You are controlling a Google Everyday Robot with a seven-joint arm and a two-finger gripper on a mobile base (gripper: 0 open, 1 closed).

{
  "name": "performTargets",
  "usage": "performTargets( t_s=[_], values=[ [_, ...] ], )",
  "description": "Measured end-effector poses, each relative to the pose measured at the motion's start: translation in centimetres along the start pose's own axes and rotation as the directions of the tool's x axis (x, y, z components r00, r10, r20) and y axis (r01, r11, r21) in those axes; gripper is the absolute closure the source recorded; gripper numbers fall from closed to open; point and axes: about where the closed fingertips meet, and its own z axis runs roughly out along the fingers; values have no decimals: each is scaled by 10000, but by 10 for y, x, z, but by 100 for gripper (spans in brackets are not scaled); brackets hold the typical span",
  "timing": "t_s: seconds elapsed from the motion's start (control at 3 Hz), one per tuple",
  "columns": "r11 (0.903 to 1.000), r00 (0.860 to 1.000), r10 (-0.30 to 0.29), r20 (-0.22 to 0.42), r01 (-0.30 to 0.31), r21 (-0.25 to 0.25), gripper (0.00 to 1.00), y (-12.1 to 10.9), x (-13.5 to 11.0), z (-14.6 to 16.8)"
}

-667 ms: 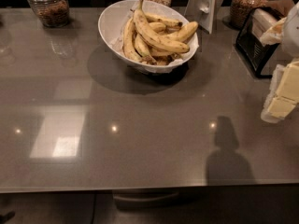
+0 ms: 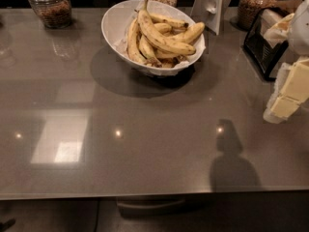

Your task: Pick banana from white bowl

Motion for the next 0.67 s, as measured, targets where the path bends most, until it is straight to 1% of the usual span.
performTargets(
  t_s=[0.33,0.67],
  values=[
    [9999,9884,-120,1514,124,-12,0,-12,-39,5],
    [9996,9594,-60,2820,134,-244,0,-27,-82,14]
  ],
)
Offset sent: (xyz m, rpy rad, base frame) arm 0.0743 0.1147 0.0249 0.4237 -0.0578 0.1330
